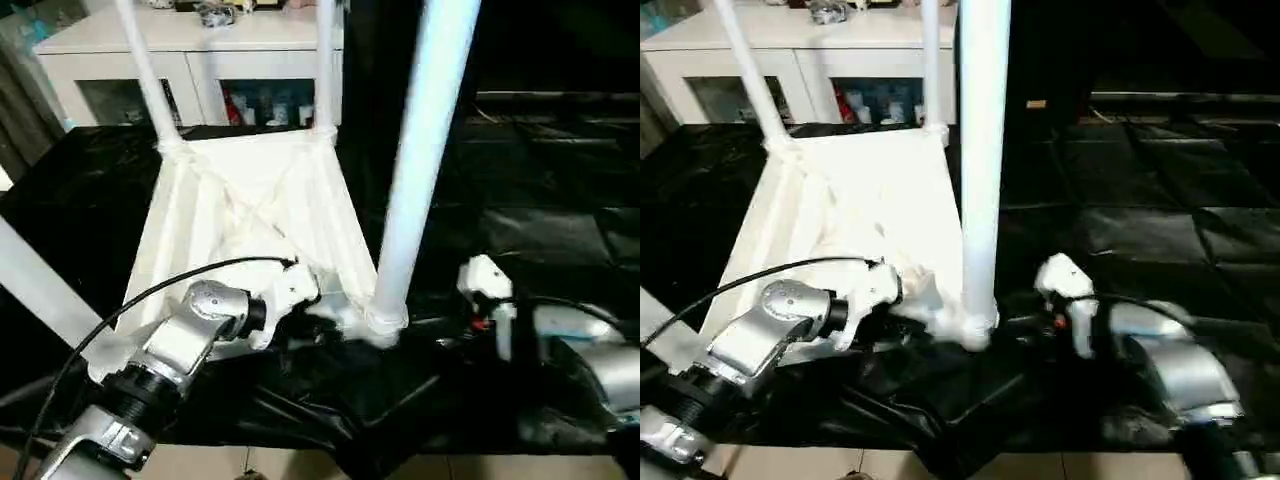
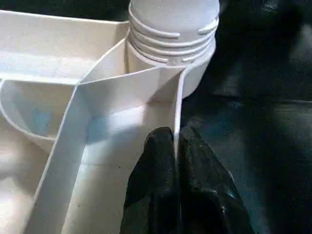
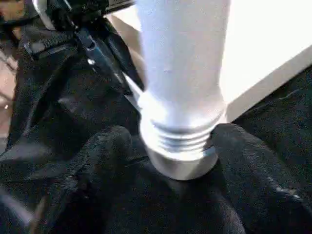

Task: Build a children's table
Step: Rotate leg to tighten

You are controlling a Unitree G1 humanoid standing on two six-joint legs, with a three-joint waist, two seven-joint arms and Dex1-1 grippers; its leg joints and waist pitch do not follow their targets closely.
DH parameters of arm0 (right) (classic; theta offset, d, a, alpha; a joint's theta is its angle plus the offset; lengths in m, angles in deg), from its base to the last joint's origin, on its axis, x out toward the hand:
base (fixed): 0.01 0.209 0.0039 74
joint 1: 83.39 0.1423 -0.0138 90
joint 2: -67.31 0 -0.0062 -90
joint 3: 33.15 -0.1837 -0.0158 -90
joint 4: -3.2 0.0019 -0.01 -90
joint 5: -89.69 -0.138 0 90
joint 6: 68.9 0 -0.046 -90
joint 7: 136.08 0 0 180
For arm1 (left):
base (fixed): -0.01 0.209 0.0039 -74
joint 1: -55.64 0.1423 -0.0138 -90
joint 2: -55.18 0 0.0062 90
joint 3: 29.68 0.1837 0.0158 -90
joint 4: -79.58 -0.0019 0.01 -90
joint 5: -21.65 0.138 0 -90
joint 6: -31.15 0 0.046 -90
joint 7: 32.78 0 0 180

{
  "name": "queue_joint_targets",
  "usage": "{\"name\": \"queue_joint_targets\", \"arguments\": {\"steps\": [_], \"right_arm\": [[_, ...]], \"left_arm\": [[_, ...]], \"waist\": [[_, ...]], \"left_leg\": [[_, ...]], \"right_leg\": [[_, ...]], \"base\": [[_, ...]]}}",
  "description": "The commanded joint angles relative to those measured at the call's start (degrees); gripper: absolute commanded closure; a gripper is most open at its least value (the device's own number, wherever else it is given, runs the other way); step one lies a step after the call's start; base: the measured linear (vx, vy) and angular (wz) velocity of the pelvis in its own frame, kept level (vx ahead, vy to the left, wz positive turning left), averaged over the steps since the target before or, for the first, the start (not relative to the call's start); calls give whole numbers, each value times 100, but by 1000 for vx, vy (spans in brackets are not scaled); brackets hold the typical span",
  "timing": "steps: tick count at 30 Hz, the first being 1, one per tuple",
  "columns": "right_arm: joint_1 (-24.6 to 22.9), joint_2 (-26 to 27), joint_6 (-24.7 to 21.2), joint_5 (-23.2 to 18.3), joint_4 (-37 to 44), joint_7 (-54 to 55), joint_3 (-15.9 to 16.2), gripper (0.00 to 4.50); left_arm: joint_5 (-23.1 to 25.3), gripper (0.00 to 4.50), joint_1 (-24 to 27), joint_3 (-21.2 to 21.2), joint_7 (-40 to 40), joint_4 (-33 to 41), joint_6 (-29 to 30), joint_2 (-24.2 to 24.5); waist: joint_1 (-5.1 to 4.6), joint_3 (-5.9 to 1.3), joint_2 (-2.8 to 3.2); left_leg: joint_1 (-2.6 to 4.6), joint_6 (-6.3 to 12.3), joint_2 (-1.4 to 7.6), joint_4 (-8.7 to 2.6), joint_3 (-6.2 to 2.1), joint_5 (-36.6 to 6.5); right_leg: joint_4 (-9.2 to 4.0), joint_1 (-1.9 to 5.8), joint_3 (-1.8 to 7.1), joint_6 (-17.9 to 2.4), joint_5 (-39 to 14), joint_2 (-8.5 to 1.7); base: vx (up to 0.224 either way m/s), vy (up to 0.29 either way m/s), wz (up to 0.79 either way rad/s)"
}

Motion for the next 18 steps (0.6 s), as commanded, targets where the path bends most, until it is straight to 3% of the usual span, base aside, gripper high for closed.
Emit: {"name": "queue_joint_targets", "arguments": {"steps": [1,5,8,10,13,15,16,17,18], "right_arm": [[38,3,78,54,-3,20,91,96],[206,341,581,472,-301,515,220,91],[449,596,819,736,-675,950,266,91],[518,651,857,761,-777,1030,264,91],[803,857,1049,809,-1157,1210,257,91],[915,950,1141,797,-1317,1152,265,91],[943,974,1188,813,-1368,1115,281,91],[943,974,1188,813,-1368,1115,281,91],[977,1003,1224,812,-1428,1082,289,107]], "left_arm": [[-329,450,69,-445,-297,17,84,-57],[-258,450,271,-269,-164,215,-10,-17],[-243,450,348,-238,-83,298,1,-26],[-236,450,356,-246,-71,313,11,-31],[-208,450,367,-284,-46,310,17,4],[-183,450,373,-295,-53,323,11,37],[-177,450,380,-303,-58,341,20,49],[-177,450,380,-303,-58,341,20,49],[-178,450,385,-314,-57,360,30,62]], "waist": [[34,-343,-150],[0,-376,-172],[-29,-393,-151],[5,-397,-136],[-1,-393,-164],[-50,-375,-155],[-67,-368,-206],[-65,-366,-190],[-78,-362,-227]], "left_leg": [[13,150,84,-425,-120,-1693],[-4,185,81,-403,-104,-1420],[7,263,70,-380,-75,-1168],[10,307,77,-371,-67,-1085],[-5,322,76,-377,-68,-1095],[0,267,71,-389,-73,-1256],[-15,275,68,-393,-78,-1277],[-10,265,72,-398,-80,-1294],[-4,260,78,-399,-75,-1316]], "right_leg": [[-597,220,155,-728,-2491,-254],[-553,220,163,-834,-2058,-252],[-512,220,168,-1046,-1554,-228],[-485,234,172,-1106,-1362,-219],[-476,249,170,-1102,-1343,-229],[-510,243,163,-1070,-1612,-238],[-501,251,165,-1032,-1729,-245],[-512,246,164,-1006,-1808,-249],[-528,238,168,-968,-1860,-245]], "base": [[0,0,0],[0,0,0],[0,0,0],[0,0,0],[0,0,0],[0,0,0],[0,0,0],[0,0,0],[0,0,0]]}}
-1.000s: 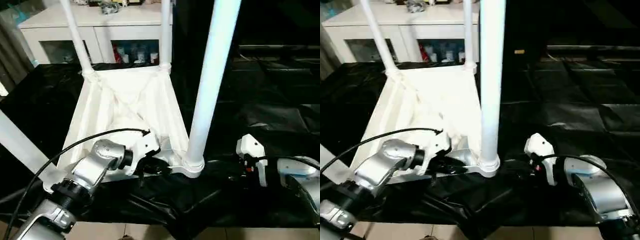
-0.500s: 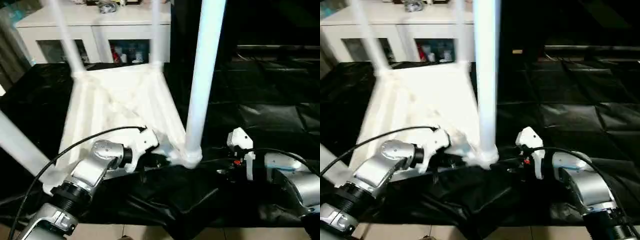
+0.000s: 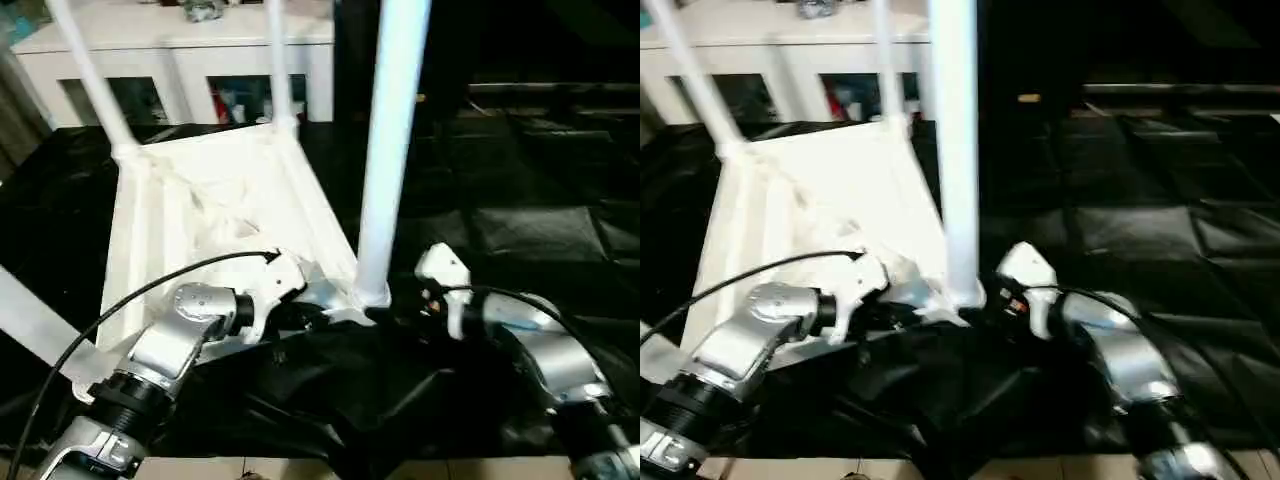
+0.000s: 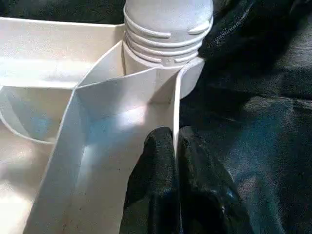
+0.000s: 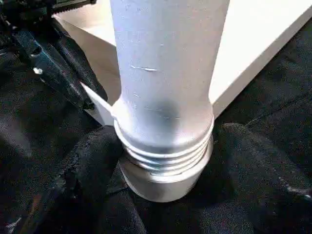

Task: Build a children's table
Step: Rotate leg to tighten

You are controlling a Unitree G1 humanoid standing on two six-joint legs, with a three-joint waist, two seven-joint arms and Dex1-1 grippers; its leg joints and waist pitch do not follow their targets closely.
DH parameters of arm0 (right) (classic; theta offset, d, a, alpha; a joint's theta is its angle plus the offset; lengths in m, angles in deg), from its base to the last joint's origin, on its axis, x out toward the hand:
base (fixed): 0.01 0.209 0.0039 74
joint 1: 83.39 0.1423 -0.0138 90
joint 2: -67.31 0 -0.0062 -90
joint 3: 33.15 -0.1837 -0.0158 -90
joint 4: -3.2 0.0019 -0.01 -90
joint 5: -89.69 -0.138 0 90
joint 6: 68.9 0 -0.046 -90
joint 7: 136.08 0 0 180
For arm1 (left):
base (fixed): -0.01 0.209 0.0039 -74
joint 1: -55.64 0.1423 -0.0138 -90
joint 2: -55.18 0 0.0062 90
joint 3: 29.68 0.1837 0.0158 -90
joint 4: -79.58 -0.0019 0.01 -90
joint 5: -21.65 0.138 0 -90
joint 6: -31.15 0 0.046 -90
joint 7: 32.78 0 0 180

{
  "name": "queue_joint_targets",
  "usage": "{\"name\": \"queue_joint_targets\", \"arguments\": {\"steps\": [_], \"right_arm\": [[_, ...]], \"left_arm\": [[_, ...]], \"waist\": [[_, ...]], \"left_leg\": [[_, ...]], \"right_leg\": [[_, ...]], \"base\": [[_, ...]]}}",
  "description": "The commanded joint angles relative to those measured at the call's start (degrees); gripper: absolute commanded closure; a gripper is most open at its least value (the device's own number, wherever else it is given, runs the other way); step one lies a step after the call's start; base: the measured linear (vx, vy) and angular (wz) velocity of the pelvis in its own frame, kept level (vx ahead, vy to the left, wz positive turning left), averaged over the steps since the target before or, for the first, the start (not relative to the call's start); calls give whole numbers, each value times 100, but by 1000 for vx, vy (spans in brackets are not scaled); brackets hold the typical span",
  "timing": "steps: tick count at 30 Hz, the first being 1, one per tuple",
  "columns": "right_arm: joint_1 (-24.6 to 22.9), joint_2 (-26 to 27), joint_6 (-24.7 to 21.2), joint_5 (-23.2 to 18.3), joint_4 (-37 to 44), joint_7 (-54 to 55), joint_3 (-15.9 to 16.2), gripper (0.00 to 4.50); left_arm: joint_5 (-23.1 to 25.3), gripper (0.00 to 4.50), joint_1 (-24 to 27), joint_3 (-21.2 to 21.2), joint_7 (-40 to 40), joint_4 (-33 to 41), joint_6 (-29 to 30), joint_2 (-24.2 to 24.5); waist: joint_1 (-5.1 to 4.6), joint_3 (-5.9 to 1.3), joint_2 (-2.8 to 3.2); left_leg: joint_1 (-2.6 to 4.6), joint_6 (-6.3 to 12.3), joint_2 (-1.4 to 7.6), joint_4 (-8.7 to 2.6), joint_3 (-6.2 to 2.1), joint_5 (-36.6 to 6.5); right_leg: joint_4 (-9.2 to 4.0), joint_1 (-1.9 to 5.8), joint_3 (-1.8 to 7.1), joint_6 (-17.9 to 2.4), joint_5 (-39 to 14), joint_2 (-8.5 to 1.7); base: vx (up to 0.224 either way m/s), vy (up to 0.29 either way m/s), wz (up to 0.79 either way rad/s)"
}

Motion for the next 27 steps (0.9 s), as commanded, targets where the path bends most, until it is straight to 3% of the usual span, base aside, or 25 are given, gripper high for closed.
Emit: {"name": "queue_joint_targets", "arguments": {"steps": [1,9,14,20,21,27], "right_arm": [[215,23,84,64,-105,122,-65,125],[397,172,444,-53,-437,-218,-15,175],[494,240,572,-131,-637,-366,-48,178],[566,304,544,-262,-738,-465,-127,178],[568,311,517,-287,-739,-476,-142,122],[592,338,521,-279,-778,-530,-148,103]], "left_arm": [[-200,450,145,-34,136,98,-30,-41],[-189,450,204,-104,163,159,0,12],[-174,450,181,-108,159,120,-9,-5],[-160,450,160,-100,163,100,-21,-33],[-160,450,159,-100,163,100,-21,-34],[-151,450,169,-97,165,117,-20,-28]], "waist": [[64,-364,-173],[47,-381,-195],[45,-395,-194],[51,-398,-198],[52,-395,-197],[69,-407,-188]], "left_leg": [[18,247,86,-367,-89,-1302],[19,310,91,-347,-78,-1183],[3,387,85,-325,-67,-1049],[3,399,86,-315,-65,-1026],[4,414,86,-315,-64,-1038],[10,443,93,-306,-62,-974]], "right_leg": [[-505,275,167,-963,-1842,-247],[-470,281,176,-1080,-1536,-248],[-442,281,170,-1197,-1272,-241],[-436,280,170,-1193,-1283,-237],[-442,277,171,-1208,-1280,-240],[-424,271,171,-1252,-1175,-240]], "base": [[0,0,0],[0,0,0],[0,0,0],[0,0,0],[0,0,0],[0,0,0]]}}
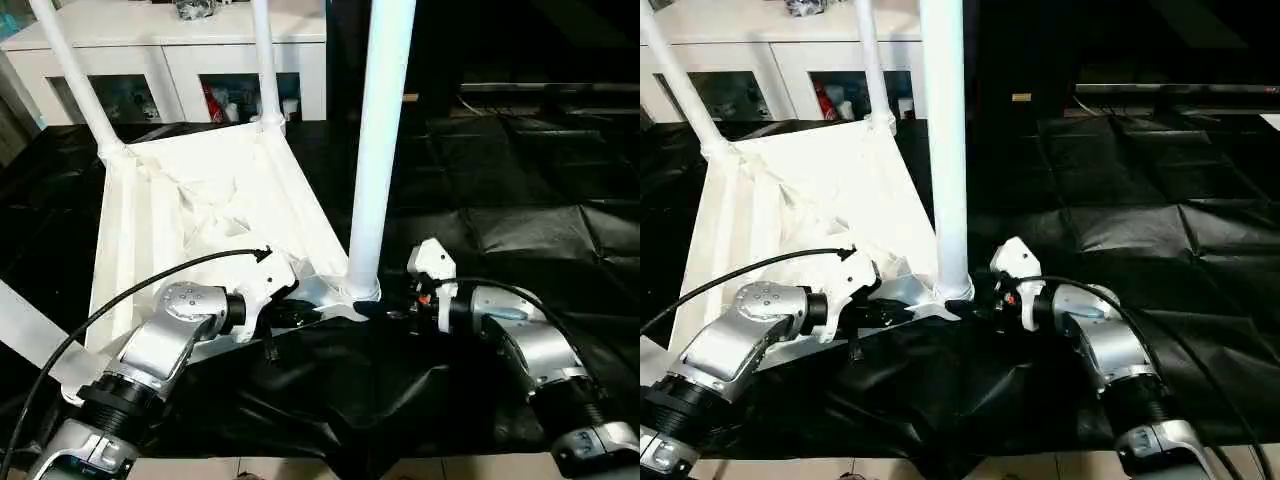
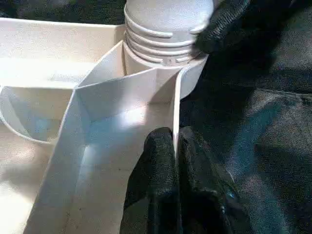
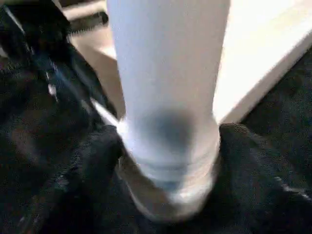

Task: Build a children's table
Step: Rotate leg to tighten

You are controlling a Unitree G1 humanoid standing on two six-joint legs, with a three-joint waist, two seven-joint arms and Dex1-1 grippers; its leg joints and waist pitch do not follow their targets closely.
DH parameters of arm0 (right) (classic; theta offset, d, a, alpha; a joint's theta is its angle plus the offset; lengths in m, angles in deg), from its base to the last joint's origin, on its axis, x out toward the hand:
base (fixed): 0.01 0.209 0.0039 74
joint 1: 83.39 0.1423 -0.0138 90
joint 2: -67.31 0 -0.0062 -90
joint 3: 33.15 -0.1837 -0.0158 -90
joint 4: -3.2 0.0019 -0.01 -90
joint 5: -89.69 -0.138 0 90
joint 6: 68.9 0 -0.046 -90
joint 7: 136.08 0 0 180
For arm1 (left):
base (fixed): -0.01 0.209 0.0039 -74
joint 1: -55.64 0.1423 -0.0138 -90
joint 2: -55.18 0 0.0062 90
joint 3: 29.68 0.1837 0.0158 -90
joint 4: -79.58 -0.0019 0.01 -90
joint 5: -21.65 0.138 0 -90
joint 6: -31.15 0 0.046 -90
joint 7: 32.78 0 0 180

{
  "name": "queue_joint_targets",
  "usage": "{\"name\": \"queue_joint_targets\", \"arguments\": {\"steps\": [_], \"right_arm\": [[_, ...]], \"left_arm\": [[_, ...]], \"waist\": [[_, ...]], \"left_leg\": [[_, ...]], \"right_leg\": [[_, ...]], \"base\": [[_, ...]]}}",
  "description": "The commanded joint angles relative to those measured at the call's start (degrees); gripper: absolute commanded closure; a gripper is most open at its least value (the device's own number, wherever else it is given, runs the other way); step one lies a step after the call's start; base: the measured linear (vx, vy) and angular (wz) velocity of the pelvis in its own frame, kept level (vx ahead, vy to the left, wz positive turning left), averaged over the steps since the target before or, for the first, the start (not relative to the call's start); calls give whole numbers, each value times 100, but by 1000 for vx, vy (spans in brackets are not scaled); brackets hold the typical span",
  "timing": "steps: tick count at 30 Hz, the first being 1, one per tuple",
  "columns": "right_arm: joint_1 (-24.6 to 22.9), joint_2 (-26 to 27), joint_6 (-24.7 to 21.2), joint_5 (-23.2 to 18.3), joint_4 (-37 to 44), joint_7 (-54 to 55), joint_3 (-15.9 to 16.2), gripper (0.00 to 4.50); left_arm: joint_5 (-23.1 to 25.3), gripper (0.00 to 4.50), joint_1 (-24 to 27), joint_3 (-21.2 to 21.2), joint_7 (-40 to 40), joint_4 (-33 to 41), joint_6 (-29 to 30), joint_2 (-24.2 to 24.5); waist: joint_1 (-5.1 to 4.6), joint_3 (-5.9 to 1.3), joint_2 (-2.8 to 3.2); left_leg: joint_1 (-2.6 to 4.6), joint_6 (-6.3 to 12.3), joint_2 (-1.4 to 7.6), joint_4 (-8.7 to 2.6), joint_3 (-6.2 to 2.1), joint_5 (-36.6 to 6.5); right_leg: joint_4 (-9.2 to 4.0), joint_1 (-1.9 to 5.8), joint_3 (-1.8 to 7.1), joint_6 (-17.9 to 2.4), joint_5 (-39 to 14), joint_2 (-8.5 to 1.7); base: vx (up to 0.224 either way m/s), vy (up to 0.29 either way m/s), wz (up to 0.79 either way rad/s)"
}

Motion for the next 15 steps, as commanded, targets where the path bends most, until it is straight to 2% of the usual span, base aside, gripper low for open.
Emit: {"name": "queue_joint_targets", "arguments": {"steps": [1,6,15], "right_arm": [[129,-9,57,-13,63,-5,-22,103],[160,-1,60,-40,-1,-191,24,103],[197,18,98,27,-126,-287,49,188]], "left_arm": [[-152,450,98,-22,110,-8,-69,-90],[-144,450,85,-43,101,-35,-70,-77],[-96,450,97,-71,124,-53,-79,-58]], "waist": [[65,-401,-159],[99,-405,-160],[106,-406,-164]], "left_leg": [[44,443,92,-318,-63,-959],[44,440,89,-318,-62,-932],[46,430,87,-315,-61,-956]], "right_leg": [[-433,309,168,-1247,-1161,-239],[-418,320,165,-1265,-1051,-238],[-423,318,165,-1261,-1094,-242]], "base": [[0,0,0],[0,0,0],[0,0,0]]}}
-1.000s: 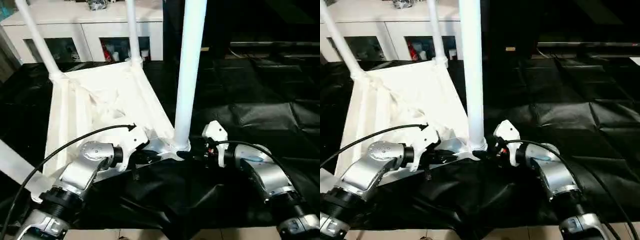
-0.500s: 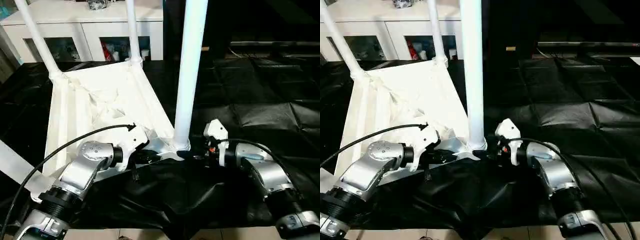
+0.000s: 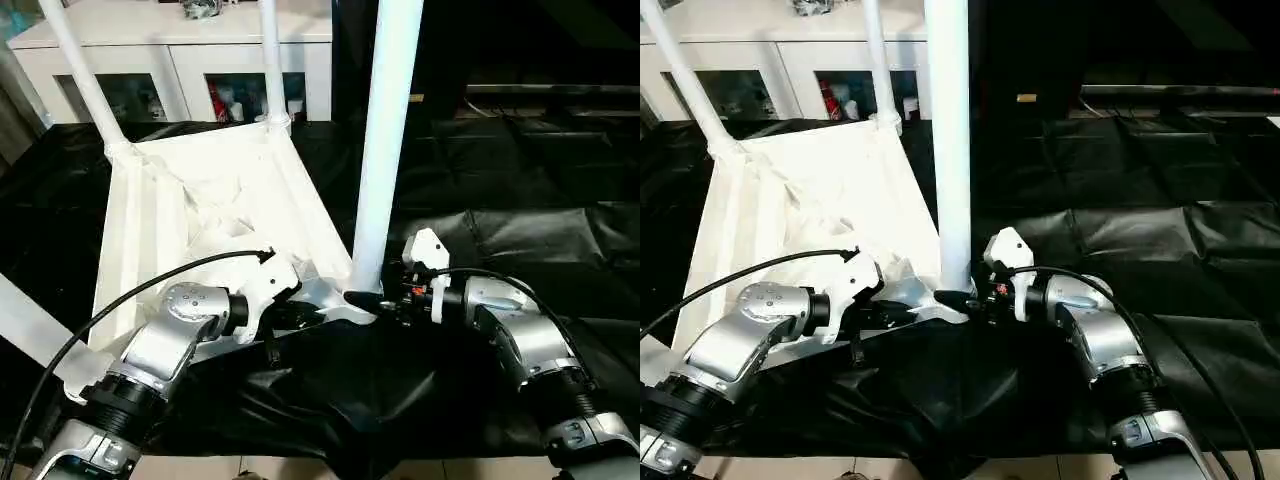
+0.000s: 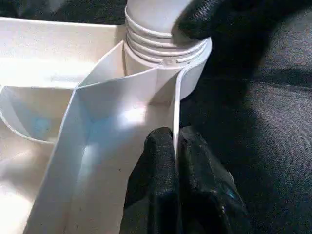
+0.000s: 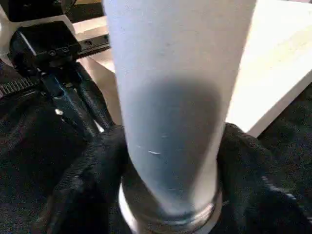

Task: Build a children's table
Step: Rotate leg to tighten

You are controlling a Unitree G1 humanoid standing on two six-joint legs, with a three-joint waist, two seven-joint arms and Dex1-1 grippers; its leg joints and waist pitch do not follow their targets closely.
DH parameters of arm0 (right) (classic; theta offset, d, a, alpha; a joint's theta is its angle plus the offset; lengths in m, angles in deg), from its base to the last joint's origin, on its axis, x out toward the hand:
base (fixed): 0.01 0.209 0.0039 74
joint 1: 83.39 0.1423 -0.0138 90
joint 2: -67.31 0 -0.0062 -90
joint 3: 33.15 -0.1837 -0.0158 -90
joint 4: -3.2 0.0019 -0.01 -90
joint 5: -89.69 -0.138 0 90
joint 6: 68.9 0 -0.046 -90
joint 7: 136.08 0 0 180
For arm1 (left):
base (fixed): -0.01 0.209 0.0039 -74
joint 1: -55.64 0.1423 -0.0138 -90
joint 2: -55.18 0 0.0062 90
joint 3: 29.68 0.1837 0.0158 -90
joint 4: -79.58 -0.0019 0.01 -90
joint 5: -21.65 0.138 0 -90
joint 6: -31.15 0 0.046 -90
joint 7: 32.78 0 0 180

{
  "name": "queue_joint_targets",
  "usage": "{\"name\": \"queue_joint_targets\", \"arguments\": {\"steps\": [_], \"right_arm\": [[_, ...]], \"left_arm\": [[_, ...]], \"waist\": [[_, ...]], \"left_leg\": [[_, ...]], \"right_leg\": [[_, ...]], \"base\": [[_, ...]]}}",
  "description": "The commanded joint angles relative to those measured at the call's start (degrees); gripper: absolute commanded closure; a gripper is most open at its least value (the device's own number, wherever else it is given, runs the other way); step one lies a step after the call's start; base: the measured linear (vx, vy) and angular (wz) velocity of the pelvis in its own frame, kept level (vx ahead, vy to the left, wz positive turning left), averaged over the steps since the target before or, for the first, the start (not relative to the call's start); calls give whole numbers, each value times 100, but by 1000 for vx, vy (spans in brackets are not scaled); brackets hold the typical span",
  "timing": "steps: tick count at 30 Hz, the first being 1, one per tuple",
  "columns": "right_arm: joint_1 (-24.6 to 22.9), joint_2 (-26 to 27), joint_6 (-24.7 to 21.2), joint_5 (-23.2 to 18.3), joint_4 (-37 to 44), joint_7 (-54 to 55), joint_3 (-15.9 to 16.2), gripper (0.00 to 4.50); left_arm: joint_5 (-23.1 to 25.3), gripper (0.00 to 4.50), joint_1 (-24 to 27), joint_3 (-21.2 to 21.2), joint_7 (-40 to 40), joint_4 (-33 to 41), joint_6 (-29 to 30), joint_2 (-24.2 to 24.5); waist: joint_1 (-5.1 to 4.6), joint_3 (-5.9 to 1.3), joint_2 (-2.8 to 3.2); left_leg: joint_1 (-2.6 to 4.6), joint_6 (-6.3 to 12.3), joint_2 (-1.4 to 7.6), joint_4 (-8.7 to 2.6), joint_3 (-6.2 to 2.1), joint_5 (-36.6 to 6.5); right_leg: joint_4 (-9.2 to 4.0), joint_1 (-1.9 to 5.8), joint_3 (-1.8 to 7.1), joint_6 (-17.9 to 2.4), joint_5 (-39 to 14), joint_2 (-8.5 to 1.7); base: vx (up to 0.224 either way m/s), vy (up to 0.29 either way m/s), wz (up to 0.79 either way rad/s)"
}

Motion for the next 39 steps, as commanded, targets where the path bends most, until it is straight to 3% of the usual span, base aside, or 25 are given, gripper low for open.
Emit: {"name": "queue_joint_targets", "arguments": {"steps": [1,8,11,14,17,18,19,20,21,22,23,24,26,29,32,34,36,38,39], "right_arm": [[75,-1,-4,29,-69,-90,59,199],[10,103,-75,8,-107,-65,67,238],[-76,291,-76,19,-243,393,-78,243],[-158,726,-96,122,-616,1504,-354,246],[-176,1109,-174,220,-821,2353,-483,246],[-163,1196,-179,262,-873,2565,-502,248],[-132,1283,-214,314,-944,2804,-516,248],[-116,1320,-225,340,-969,2876,-512,249],[-52,1461,-240,444,-1040,3090,-459,249],[-1,1569,-220,473,-1038,3073,-384,249],[31,1639,-189,493,-1042,3059,-346,249],[84,1735,-74,459,-1013,2893,-303,249],[101,1737,-44,400,-971,2769,-316,194],[105,1617,-86,225,-805,2300,-345,171],[75,1207,-144,145,-581,1618,-233,135],[60,1066,-215,92,-496,1353,-198,135],[-33,539,-374,-2,-200,396,0,135],[-53,438,-358,-1,-146,236,35,135],[-27,162,-268,77,-175,-96,64,135]], "left_arm": [[-151,450,95,-73,66,-56,-76,-64],[-113,450,90,-95,-77,-82,-32,-132],[-4,450,14,-148,-451,-238,29,-320],[240,450,-322,-268,-1319,-799,75,-765],[340,450,-733,-433,-2090,-1367,60,-1246],[344,450,-823,-471,-2243,-1482,50,-1352],[363,450,-911,-484,-2374,-1589,27,-1447],[379,450,-948,-488,-2433,-1634,10,-1485],[423,450,-1086,-500,-2622,-1796,-57,-1631],[433,450,-1174,-478,-2646,-1874,-113,-1720],[452,450,-1233,-477,-2655,-1942,-156,-1784],[488,450,-1324,-443,-2575,-2042,-250,-1869],[470,450,-1331,-421,-2457,-2032,-276,-1869],[408,450,-1280,-347,-2074,-1920,-343,-1777],[278,450,-1107,-287,-1493,-1697,-378,-1542],[223,450,-1044,-282,-1310,-1608,-369,-1473],[93,450,-823,-139,-586,-1277,-424,-1166],[71,450,-776,-100,-426,-1211,-489,-1099],[40,450,-641,29,40,-1023,-533,-820]], "waist": [[68,-403,-162],[62,-398,-155],[52,-386,-168],[38,-357,-163],[26,-310,-186],[15,-277,-175],[8,-289,-183],[10,-302,-176],[4,-317,-53],[-27,-325,-125],[-22,-331,-133],[-19,-332,-95],[-17,-342,-100],[0,-361,-109],[17,-359,-151],[49,-370,-155],[65,-381,-182],[114,-378,-171],[132,-378,-178]], "left_leg": [[40,431,85,-318,-63,-948],[50,404,92,-326,-66,-1011],[51,383,90,-334,-64,-1061],[86,223,81,-355,-67,-1319],[131,65,49,-389,-82,-1706],[204,22,39,-392,-89,-1981],[204,-5,24,-397,-118,-2082],[204,-19,29,-406,-134,-2080],[207,-38,38,-431,-161,-2104],[165,-28,37,-465,-170,-2117],[166,-19,29,-466,-173,-2141],[203,13,30,-465,-170,-2257],[193,67,41,-482,-179,-2275],[152,177,61,-503,-172,-2129],[142,261,63,-483,-141,-1970],[130,352,75,-464,-130,-1765],[104,404,76,-450,-123,-1585],[90,462,96,-437,-115,-1466],[98,453,91,-429,-101,-1437]], "right_leg": [[-420,323,167,-1253,-1098,-238],[-432,313,167,-1231,-1188,-238],[-453,302,169,-1203,-1288,-238],[-534,271,171,-1041,-1943,-258],[-626,250,155,-767,-2707,-253],[-701,186,145,-629,-3181,-255],[-732,206,127,-498,-3472,-275],[-731,212,124,-465,-3488,-286],[-722,223,117,-474,-3360,-283],[-728,257,99,-471,-3154,-257],[-723,254,100,-478,-3108,-248],[-738,218,114,-508,-3077,-256],[-736,243,120,-580,-2912,-267],[-695,287,131,-756,-2403,-275],[-687,296,154,-850,-2255,-292],[-660,314,169,-901,-2143,-306],[-639,336,165,-933,-2052,-302],[-610,328,178,-947,-1923,-304],[-613,310,178,-962,-1936,-300]], "base": [[0,0,0],[0,0,0],[0,0,0],[0,0,0],[0,0,0],[0,0,0],[0,0,0],[0,0,0],[0,0,0],[0,0,0],[0,0,0],[0,0,0],[0,0,0],[0,0,0],[0,0,0],[0,0,0],[0,0,0],[0,0,0],[0,0,0]]}}
